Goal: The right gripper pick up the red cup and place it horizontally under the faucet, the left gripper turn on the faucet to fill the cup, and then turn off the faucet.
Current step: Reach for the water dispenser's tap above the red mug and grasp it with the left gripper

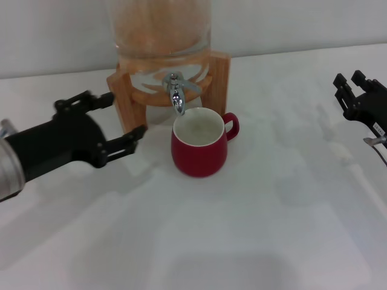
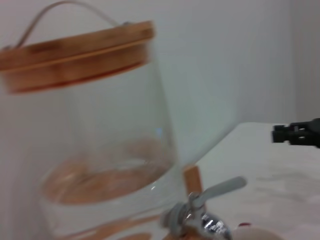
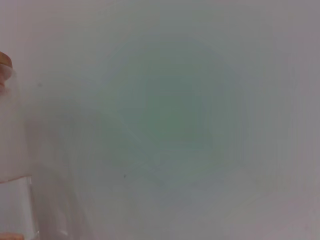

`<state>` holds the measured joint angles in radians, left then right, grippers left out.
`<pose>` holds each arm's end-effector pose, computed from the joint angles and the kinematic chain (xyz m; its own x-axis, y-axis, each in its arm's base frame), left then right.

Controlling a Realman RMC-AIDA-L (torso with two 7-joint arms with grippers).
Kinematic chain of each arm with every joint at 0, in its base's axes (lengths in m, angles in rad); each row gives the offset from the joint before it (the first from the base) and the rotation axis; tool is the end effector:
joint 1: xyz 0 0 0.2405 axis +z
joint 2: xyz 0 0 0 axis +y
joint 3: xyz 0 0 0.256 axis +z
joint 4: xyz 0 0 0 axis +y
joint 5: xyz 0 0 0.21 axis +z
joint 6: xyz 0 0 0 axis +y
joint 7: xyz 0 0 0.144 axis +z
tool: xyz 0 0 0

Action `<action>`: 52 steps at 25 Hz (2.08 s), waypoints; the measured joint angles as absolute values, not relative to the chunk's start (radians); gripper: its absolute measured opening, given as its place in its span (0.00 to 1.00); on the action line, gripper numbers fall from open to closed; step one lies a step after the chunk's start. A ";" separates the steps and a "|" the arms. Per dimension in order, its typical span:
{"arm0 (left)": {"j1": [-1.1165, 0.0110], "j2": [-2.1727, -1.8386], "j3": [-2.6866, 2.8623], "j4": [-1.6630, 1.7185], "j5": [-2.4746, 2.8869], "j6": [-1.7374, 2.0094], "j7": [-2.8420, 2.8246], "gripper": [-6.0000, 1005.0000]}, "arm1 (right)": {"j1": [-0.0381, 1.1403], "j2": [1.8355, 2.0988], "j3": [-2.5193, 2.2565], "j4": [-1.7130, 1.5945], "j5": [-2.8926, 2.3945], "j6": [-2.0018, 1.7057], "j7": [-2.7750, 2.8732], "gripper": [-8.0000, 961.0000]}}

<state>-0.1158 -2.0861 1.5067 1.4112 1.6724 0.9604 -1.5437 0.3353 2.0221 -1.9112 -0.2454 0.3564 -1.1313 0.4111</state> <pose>-0.1894 0.3179 -0.0003 0.9197 0.0371 0.3909 0.2522 -0.8188 -0.5157 0.3461 0.3207 0.0102 0.5963 0.0095 -0.8027 -0.7884 -0.1812 -0.5879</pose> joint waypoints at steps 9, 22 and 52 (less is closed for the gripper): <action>-0.045 -2.084 1.468 1.356 1.573 0.889 -1.500 0.79 | 0.336 2.023 -1.905 -0.244 0.359 -1.125 0.411 0.40; -0.052 -2.085 1.385 1.298 1.476 0.875 -1.496 0.85 | 0.345 2.016 -1.889 -0.236 0.372 -1.124 0.412 0.40; -0.111 -2.084 1.281 0.791 0.652 0.920 -0.708 0.86 | 0.363 2.020 -1.845 -0.240 0.368 -1.123 0.413 0.40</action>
<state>-0.1114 -2.0842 1.2807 0.7909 0.6518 0.9203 -0.7084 0.3627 2.0195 -1.8451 -0.2404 0.3677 -1.1228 0.4134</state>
